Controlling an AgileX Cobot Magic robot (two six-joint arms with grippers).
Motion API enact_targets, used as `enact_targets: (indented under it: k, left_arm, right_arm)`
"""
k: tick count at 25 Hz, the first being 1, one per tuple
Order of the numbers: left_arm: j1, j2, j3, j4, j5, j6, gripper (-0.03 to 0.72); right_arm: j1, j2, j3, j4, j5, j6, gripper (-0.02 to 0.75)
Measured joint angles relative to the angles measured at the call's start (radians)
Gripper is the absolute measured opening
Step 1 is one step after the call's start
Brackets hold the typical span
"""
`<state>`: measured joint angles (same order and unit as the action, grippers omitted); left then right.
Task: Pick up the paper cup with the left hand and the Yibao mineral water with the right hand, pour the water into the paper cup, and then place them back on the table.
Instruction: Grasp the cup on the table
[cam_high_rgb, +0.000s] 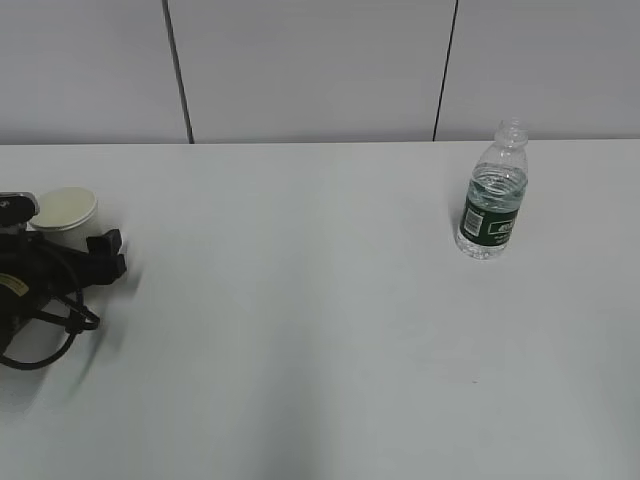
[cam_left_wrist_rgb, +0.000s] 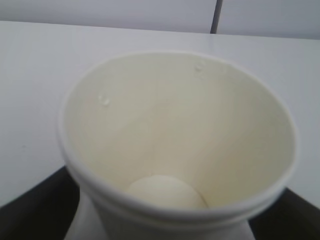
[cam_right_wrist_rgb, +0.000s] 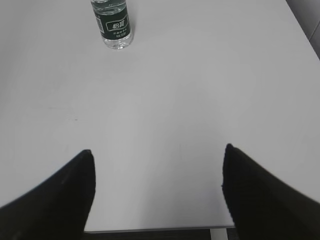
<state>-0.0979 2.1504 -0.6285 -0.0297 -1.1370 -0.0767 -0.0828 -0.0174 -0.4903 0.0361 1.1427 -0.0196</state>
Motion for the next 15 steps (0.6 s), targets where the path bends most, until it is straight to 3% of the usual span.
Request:
enact_targets:
  k: [15]
  left_arm:
    - [0.0, 0.013, -0.037, 0.0, -0.002, 0.0, 0.589]
  right_arm:
    - [0.0, 0.0, 0.0, 0.001, 0.0, 0.0, 0.585]
